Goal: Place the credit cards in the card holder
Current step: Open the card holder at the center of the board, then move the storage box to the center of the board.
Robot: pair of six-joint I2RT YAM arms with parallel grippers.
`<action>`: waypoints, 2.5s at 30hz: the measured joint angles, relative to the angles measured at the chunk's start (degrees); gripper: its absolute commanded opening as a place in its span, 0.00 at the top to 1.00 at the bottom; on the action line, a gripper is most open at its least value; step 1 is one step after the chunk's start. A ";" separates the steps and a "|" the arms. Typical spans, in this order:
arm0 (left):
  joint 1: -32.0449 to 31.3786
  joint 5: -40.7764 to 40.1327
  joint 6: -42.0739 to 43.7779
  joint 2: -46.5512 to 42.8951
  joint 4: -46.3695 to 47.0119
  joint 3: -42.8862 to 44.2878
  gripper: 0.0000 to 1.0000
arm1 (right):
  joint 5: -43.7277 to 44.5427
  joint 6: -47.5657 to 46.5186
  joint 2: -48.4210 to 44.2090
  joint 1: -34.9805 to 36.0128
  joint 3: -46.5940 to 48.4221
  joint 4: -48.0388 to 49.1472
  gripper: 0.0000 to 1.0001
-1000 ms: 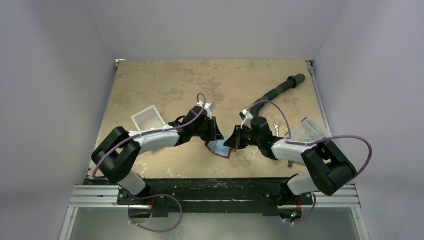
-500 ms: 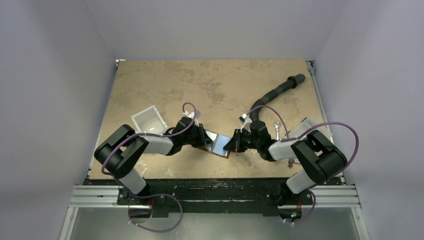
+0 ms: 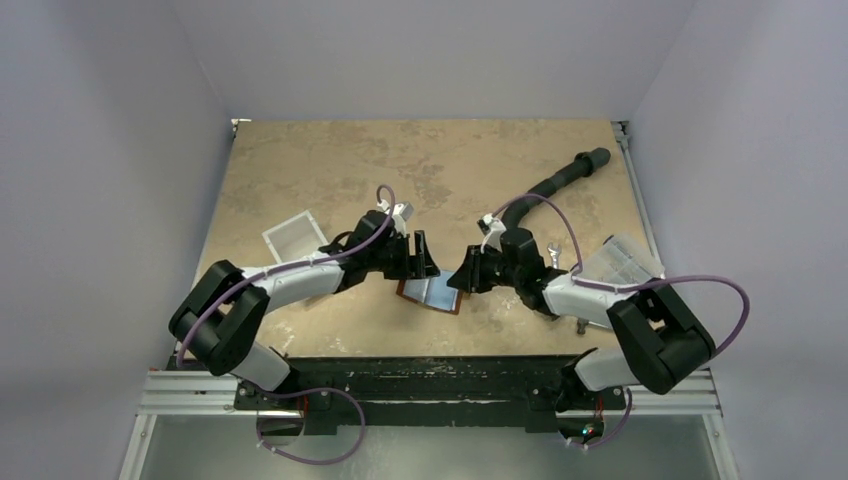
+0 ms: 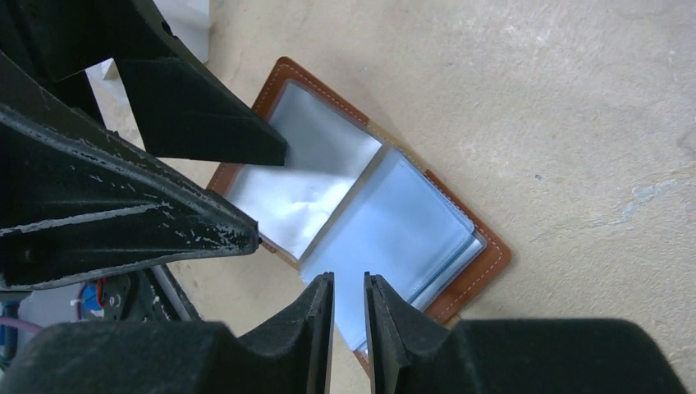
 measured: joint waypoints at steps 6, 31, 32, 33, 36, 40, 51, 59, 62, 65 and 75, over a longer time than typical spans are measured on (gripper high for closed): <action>0.59 1.44 8.13 -6.10 -14.75 5.68 0.14 | 0.11 -3.02 -4.52 0.00 0.70 -3.67 0.68; 14.93 -30.29 41.64 -9.11 -53.13 19.74 0.00 | -8.15 -6.60 -2.67 1.14 -1.51 1.44 0.67; 16.04 -28.61 42.23 -8.22 -53.37 19.87 0.00 | -8.44 -6.60 -3.02 1.14 -1.95 1.51 0.67; 17.11 -27.04 42.69 -7.39 -53.75 20.20 0.00 | -8.66 -6.60 -3.37 1.14 -2.32 1.73 0.67; 19.93 -23.08 43.50 -5.16 -54.12 21.22 0.00 | -8.96 -6.58 -4.22 1.14 -2.80 1.92 0.67; 23.39 -18.29 43.93 -3.48 -54.21 21.79 0.00 | -9.44 -6.51 -5.11 1.14 -3.28 3.48 0.68; 29.64 -9.20 44.78 1.68 -51.47 21.77 0.01 | -10.60 -6.38 -7.08 1.14 -4.07 4.46 0.68; 34.86 -3.13 43.32 0.31 -46.66 16.98 0.01 | -10.58 -6.38 -7.45 1.14 -4.28 4.76 0.68; 35.10 -1.68 42.12 0.26 -45.13 16.24 0.01 | -10.58 -6.38 -7.45 1.14 -4.28 4.76 0.68; 35.06 -0.13 40.19 0.26 -43.52 15.39 0.01 | -10.58 -6.38 -7.45 1.14 -4.28 4.79 0.69; 35.06 3.85 33.35 0.31 -39.36 15.28 0.01 | -10.58 -6.38 -7.30 1.14 -4.28 4.79 0.69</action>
